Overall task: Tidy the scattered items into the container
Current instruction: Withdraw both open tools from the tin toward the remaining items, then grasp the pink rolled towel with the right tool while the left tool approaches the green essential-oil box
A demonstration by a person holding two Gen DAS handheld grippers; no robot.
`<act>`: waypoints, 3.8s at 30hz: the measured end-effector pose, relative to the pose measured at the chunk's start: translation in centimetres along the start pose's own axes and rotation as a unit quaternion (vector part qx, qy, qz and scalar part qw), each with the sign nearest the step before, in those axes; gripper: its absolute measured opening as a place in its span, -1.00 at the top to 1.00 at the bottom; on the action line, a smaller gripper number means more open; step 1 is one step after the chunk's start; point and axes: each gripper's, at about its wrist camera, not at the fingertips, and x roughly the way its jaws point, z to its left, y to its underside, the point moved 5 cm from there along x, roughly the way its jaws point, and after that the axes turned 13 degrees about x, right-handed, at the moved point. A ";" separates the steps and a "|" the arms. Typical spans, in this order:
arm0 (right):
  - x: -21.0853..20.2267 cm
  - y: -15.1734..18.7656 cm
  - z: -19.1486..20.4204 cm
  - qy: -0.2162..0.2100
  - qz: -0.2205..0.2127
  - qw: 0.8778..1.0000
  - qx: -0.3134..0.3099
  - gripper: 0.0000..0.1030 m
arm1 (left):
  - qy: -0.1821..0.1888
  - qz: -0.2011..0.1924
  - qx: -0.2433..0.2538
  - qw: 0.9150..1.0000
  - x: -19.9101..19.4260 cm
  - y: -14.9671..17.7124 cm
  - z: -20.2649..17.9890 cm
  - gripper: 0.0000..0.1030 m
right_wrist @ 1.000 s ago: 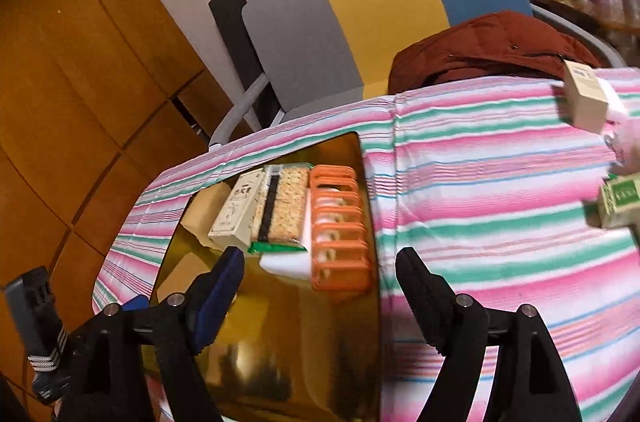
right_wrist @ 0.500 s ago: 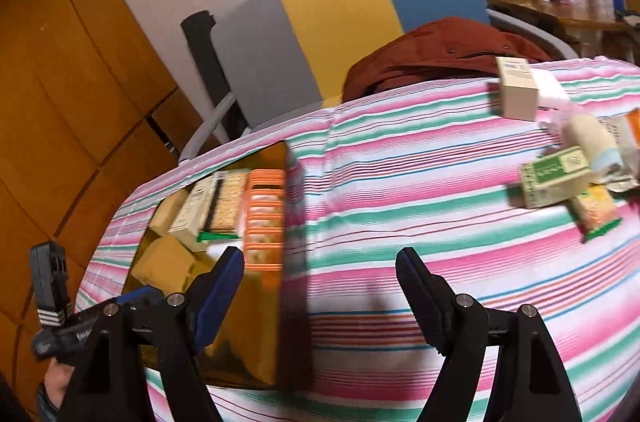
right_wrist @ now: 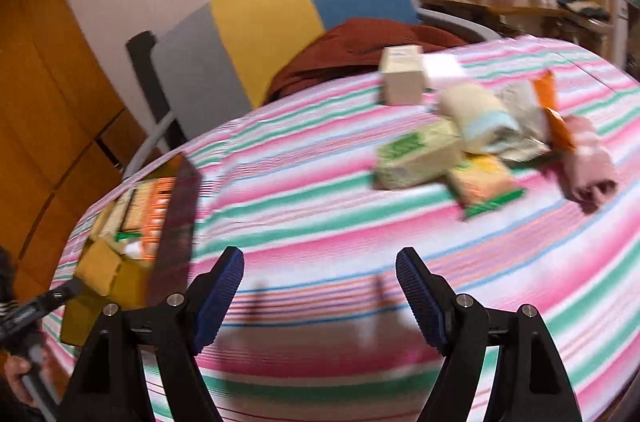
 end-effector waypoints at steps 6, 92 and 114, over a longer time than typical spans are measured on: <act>-1.0 -0.6 -6.0 0.040 -0.006 0.999 0.029 -0.54 | 0.045 -0.005 0.044 0.998 0.3 -0.9 -6.0 -0.38; 3.0 -12.3 -17.7 0.211 0.170 0.953 -0.132 0.17 | 0.110 0.097 0.392 0.908 18.5 -9.5 -32.3 -0.69; 3.0 -12.2 -17.4 0.225 0.161 0.949 -0.151 0.04 | 0.199 0.180 0.069 0.961 23.8 -10.3 -30.3 -0.72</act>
